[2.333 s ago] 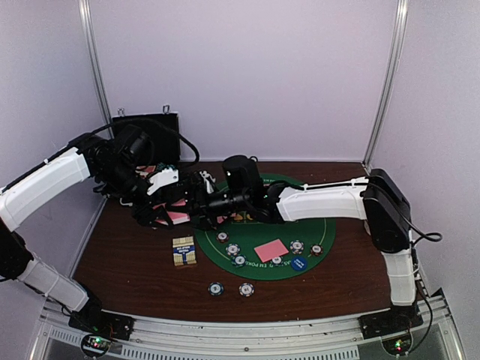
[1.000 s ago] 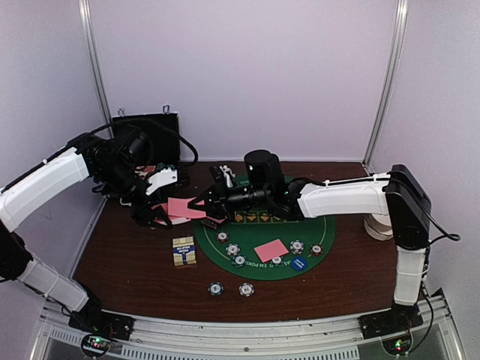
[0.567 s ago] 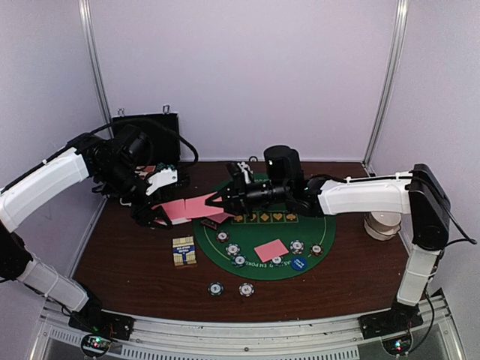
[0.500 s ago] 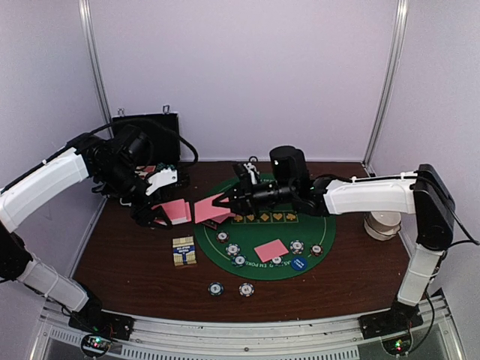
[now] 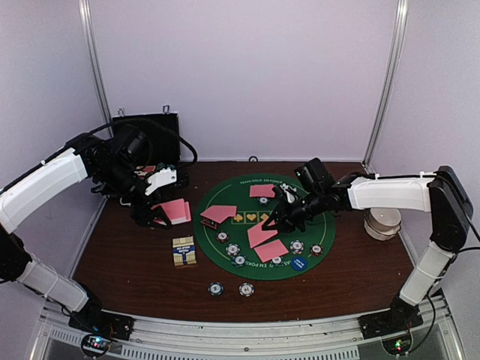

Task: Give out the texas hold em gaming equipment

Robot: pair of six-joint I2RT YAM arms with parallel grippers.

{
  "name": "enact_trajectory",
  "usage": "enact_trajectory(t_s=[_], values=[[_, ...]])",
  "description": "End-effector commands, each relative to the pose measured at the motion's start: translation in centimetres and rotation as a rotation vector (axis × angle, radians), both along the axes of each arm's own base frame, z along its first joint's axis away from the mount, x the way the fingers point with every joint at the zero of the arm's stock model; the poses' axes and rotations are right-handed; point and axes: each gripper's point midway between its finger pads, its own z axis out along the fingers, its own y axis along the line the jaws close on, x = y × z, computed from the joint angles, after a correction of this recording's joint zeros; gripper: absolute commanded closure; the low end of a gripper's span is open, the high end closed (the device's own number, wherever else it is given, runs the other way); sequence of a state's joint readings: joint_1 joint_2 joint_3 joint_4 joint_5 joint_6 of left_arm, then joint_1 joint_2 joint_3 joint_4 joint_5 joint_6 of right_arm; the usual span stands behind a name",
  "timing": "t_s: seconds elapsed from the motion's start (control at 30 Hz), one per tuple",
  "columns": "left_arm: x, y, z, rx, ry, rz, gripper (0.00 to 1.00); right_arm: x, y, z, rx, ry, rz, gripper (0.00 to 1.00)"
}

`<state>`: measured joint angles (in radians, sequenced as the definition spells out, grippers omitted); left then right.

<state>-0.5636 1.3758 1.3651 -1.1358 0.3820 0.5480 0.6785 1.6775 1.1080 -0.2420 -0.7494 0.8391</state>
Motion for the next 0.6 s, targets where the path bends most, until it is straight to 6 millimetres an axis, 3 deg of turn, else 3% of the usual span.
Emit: enact_trajectory(t_s=[0.0,0.2,0.57], values=[[0.3,-0.6,1.4,-0.049,-0.041,-0.014,1.00,-1.3,-3.1,-5.0,-0.214,0.000,0.062,1.00],[0.3,-0.6,1.3,-0.049,-0.039,-0.014,1.00,-1.4,-4.2,-6.9,-0.297,-0.008,0.076,1.00],[0.3,-0.7,1.5,-0.052,-0.036,-0.017,1.00,-0.8,-5.2,-8.8,-0.403,-0.023,0.102,0.82]])
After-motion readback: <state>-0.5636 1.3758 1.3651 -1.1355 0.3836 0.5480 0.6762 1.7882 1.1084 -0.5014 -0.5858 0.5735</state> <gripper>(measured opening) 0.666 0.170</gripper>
